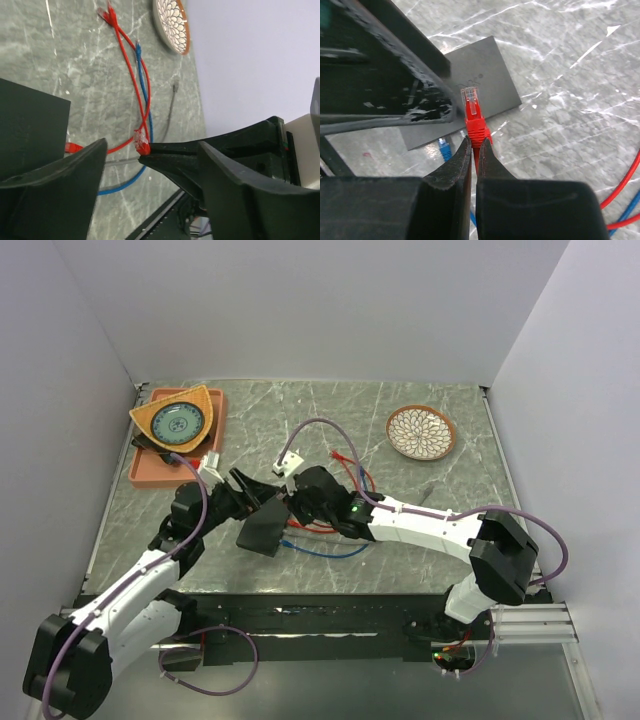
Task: Insert the plug into the switch port
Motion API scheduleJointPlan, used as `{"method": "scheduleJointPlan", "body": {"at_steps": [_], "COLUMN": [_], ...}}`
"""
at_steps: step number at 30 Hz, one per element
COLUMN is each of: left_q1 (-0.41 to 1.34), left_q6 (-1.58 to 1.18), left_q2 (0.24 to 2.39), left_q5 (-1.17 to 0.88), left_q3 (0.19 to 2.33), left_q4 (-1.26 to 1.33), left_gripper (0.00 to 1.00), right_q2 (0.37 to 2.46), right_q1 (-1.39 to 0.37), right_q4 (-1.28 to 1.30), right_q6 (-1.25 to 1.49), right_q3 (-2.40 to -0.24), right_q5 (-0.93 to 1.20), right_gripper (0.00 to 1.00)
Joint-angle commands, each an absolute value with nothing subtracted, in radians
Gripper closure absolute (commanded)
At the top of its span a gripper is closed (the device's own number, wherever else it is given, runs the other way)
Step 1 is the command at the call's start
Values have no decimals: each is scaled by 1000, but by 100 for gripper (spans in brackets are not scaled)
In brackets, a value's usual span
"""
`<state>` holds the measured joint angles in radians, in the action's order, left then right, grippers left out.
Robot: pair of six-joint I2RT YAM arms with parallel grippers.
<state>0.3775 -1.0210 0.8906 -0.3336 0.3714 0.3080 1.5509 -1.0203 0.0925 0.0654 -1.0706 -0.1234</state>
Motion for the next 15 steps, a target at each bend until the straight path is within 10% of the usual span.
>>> {"method": "scheduleJointPlan", "body": {"at_steps": [1, 15], "left_q1": [382, 380], "left_q6": [-965, -801], "left_q2": [856, 937], "left_q5": [-266, -77], "left_q3": [445, 591], "left_q4": [232, -46], "left_gripper": [18, 2], "right_q2": [1514, 1557], "right_q1": [-1011, -922], "right_q4": [84, 167], "right_q6": [48, 45], "right_q3": [-1046, -1023], "right_q5": [-189, -173], "right_gripper": [100, 100]}}
